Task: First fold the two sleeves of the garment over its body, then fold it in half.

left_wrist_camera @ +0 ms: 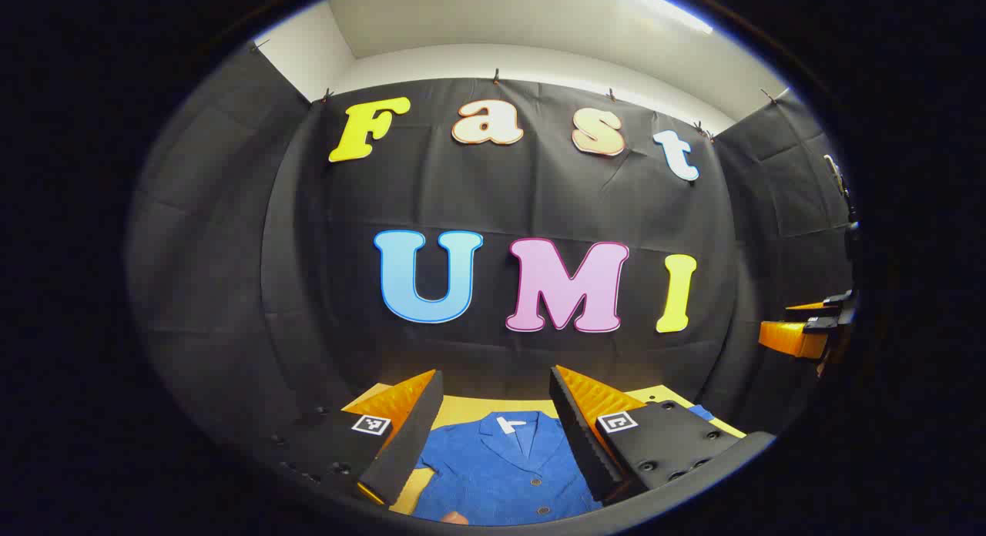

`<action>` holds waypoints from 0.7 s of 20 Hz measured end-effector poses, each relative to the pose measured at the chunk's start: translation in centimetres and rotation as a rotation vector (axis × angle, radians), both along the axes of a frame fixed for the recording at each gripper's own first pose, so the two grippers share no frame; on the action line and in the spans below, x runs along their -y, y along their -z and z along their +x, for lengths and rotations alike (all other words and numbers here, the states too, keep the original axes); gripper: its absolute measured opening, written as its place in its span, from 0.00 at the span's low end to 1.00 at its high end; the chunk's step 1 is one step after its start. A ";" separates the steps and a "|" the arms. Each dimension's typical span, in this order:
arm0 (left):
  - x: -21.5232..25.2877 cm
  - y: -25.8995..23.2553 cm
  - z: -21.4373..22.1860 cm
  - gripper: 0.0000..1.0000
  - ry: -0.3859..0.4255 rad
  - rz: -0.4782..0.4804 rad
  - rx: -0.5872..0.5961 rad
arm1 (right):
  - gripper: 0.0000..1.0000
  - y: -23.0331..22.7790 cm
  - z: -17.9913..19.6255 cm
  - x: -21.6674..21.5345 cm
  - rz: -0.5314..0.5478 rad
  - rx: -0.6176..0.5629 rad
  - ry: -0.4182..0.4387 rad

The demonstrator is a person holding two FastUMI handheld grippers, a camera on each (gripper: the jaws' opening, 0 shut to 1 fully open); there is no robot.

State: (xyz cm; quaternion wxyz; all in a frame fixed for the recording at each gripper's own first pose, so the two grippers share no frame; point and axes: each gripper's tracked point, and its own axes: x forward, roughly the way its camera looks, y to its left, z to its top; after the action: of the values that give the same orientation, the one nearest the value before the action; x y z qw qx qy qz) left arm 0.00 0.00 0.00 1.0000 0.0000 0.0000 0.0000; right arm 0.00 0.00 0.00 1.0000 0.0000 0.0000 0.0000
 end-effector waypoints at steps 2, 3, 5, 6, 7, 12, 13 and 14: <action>0.5 0.0 0.3 0.80 0.017 0.001 -0.001 | 0.96 0.6 0.3 0.5 0.013 -0.018 0.013; 0.7 0.0 0.5 0.80 0.032 -0.009 0.002 | 0.96 1.0 0.5 0.7 0.018 -0.029 0.018; 0.8 -0.2 0.7 0.80 0.053 -0.032 0.007 | 0.96 1.7 0.8 1.1 0.028 -0.054 0.031; 0.6 -0.2 0.9 0.80 0.052 -0.034 0.012 | 0.96 1.9 1.0 1.3 0.031 -0.059 0.037; 0.4 -0.3 1.2 0.80 0.048 -0.027 0.012 | 0.96 2.0 1.1 1.6 0.033 -0.062 0.045; -0.1 0.3 2.0 0.80 0.063 -0.032 0.003 | 0.96 2.8 1.9 2.8 0.045 -0.096 0.087; -0.4 0.2 2.3 0.80 0.062 -0.040 0.003 | 0.96 2.9 2.1 2.8 0.048 -0.102 0.089; -0.5 0.2 2.5 0.80 0.062 -0.045 0.004 | 0.96 2.9 2.2 2.7 0.043 -0.107 0.086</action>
State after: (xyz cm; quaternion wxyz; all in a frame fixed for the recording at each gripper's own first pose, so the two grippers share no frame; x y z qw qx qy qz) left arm 2.47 0.52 -0.17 0.9993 -0.0225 -0.0022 -0.0312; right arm 2.21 -2.68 -2.86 0.9974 0.0217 0.0534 -0.0432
